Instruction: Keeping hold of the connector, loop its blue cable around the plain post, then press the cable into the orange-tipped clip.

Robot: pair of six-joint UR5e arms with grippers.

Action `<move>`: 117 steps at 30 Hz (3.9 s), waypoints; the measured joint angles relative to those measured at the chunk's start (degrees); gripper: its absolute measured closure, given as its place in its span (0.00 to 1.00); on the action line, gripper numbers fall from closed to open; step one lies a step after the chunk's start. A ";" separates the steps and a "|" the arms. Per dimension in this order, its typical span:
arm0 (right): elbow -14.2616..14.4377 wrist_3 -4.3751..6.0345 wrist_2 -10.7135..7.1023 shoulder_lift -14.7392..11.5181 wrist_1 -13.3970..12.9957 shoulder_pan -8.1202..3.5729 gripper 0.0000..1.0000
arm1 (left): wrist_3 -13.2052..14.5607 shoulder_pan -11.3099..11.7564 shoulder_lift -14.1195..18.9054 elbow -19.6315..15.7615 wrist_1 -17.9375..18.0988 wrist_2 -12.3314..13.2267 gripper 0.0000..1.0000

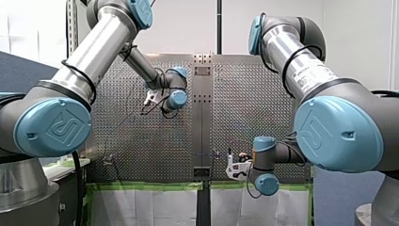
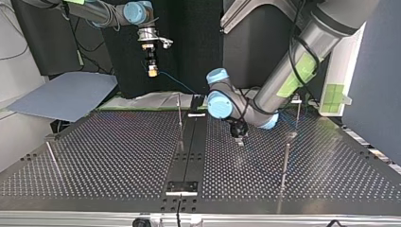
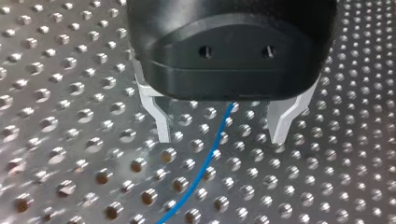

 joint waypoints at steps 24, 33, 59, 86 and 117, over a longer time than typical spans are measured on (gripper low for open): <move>0.00 -0.51 -2.09 0.03 -0.75 1.11 1.00 | 0.11 -3.92 -5.02 -1.68 1.71 -1.10 0.00; 0.00 -0.51 -2.50 0.02 -0.88 1.43 1.00 | 0.61 -4.15 -7.58 -2.73 2.79 -1.83 0.00; -0.01 -0.63 -3.76 0.03 -0.91 1.83 1.00 | 1.20 -5.85 -13.23 -3.20 2.27 -1.31 0.00; -0.34 -0.26 -3.96 0.03 -0.62 1.90 1.00 | -2.47 -6.06 -16.35 -3.07 -0.15 2.95 0.00; -3.19 -0.40 -11.01 0.01 5.74 1.56 1.00 | -16.99 -3.41 -18.56 -4.00 1.86 14.29 0.00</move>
